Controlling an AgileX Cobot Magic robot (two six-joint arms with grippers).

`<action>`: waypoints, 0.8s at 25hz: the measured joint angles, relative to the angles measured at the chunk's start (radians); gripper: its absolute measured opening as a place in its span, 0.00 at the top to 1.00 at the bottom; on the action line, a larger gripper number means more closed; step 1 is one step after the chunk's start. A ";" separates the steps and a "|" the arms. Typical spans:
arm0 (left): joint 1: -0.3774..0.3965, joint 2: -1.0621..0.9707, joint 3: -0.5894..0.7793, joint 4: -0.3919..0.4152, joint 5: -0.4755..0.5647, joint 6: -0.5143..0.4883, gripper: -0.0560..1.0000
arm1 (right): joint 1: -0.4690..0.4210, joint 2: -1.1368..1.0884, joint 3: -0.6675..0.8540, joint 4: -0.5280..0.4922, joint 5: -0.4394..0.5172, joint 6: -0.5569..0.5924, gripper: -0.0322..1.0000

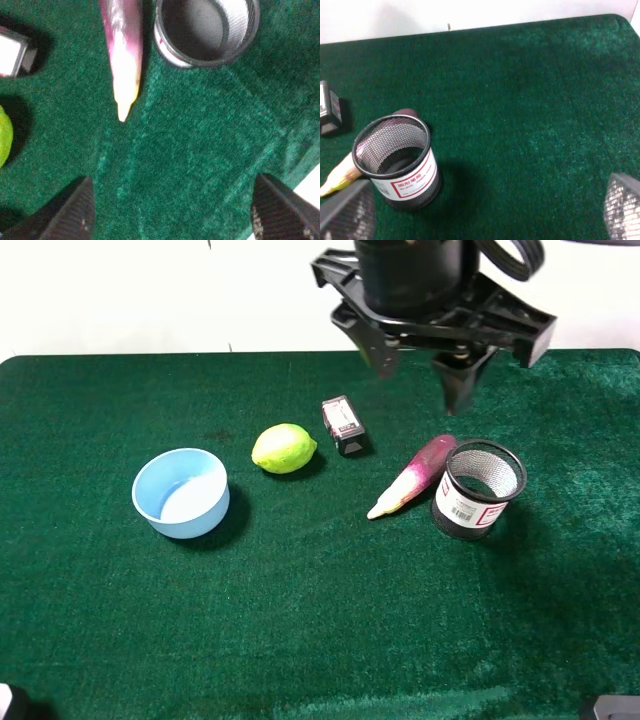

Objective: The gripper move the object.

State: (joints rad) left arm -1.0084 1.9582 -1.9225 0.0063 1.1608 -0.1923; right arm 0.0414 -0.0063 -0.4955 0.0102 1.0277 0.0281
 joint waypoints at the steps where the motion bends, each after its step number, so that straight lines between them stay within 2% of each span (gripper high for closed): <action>1: 0.000 -0.005 0.000 0.000 0.000 0.000 0.32 | 0.000 0.000 0.000 0.000 0.000 0.000 0.30; 16: -0.036 -0.111 0.001 0.000 0.002 -0.055 0.32 | 0.000 0.000 0.000 0.000 -0.001 0.000 0.30; 20: -0.039 -0.148 0.044 0.003 0.002 -0.055 0.32 | 0.000 0.000 0.000 0.001 -0.001 0.000 0.30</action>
State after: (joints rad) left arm -1.0475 1.8103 -1.8783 0.0096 1.1625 -0.2469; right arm 0.0414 -0.0063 -0.4955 0.0114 1.0268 0.0281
